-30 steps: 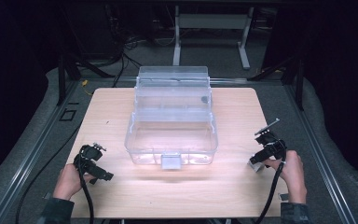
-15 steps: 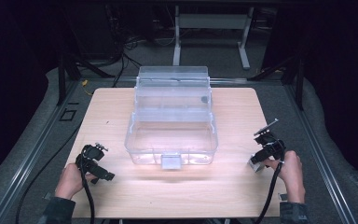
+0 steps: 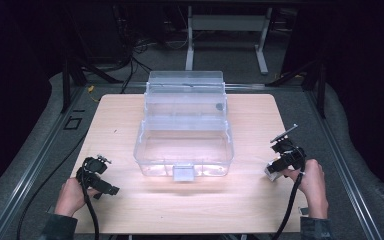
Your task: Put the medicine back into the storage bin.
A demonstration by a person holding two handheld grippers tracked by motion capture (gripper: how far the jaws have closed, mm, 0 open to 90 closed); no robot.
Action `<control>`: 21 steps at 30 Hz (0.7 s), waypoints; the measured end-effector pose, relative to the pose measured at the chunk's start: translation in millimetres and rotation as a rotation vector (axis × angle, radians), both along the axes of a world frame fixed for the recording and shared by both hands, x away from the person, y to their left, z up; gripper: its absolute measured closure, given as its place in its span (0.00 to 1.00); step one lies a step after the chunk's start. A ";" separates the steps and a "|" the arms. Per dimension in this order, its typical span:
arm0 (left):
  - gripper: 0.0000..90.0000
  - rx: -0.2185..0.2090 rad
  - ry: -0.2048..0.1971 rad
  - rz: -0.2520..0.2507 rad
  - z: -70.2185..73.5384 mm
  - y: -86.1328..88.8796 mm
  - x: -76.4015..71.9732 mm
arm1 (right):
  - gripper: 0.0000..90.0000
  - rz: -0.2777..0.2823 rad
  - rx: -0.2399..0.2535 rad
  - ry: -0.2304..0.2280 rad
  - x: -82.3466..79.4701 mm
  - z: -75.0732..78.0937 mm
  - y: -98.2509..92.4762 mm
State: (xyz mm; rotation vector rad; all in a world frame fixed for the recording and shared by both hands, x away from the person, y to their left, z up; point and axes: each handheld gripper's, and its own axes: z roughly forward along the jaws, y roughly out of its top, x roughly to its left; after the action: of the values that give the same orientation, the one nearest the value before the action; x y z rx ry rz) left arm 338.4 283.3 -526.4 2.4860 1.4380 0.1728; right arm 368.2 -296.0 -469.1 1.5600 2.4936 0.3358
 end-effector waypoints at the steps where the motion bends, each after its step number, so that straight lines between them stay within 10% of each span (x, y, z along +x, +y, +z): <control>1: 0.00 0.000 0.000 -0.002 -0.5 -0.3 0.0 | 0.50 0.004 0.009 -0.002 -1.0 1.9 1.1; 21: 0.00 0.001 -0.010 -0.033 -0.8 -6.1 0.3 | 0.51 0.089 0.014 -0.034 -15.1 33.0 24.1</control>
State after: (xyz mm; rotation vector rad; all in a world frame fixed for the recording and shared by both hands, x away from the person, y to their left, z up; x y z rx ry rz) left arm 338.6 277.3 -527.2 2.5042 1.3926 0.1794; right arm 353.1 -271.8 -436.0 1.4389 2.5448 0.3904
